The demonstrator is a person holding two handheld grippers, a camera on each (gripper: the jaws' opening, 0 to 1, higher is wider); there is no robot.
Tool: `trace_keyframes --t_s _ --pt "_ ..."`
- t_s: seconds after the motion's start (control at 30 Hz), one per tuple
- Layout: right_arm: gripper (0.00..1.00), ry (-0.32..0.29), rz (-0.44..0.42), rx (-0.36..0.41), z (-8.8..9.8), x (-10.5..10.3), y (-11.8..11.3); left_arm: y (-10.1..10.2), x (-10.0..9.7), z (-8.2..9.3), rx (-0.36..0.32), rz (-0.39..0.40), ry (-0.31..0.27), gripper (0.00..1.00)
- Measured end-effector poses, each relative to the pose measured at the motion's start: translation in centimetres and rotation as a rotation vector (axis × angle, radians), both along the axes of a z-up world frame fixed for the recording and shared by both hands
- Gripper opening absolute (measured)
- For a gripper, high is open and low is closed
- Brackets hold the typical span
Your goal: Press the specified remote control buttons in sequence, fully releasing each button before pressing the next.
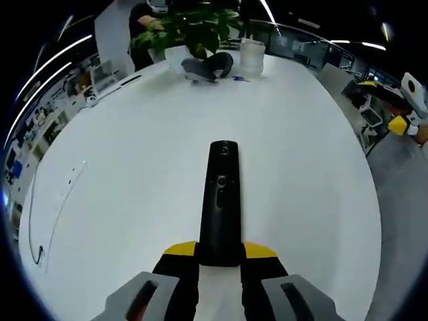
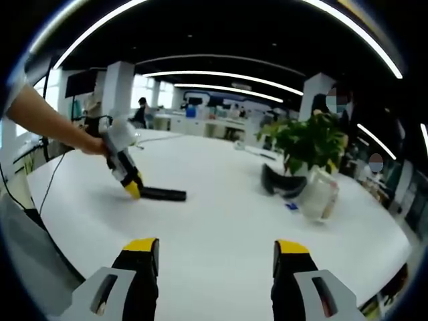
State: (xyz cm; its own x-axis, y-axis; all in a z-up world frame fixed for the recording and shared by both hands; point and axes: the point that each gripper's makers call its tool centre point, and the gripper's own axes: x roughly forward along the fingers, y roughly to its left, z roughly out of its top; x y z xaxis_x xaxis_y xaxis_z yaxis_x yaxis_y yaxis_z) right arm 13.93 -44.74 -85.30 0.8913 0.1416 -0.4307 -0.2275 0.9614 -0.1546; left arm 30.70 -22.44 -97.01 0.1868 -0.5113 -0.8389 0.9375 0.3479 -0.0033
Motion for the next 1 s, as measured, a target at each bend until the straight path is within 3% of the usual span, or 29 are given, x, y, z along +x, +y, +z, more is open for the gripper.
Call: trace_keyframes --t_s 1.0 --pt "0.66 -0.04 0.01 0.007 0.6 -0.2 0.1 0.7 -9.3 2.0 0.017 -0.01 -0.021 0.21"
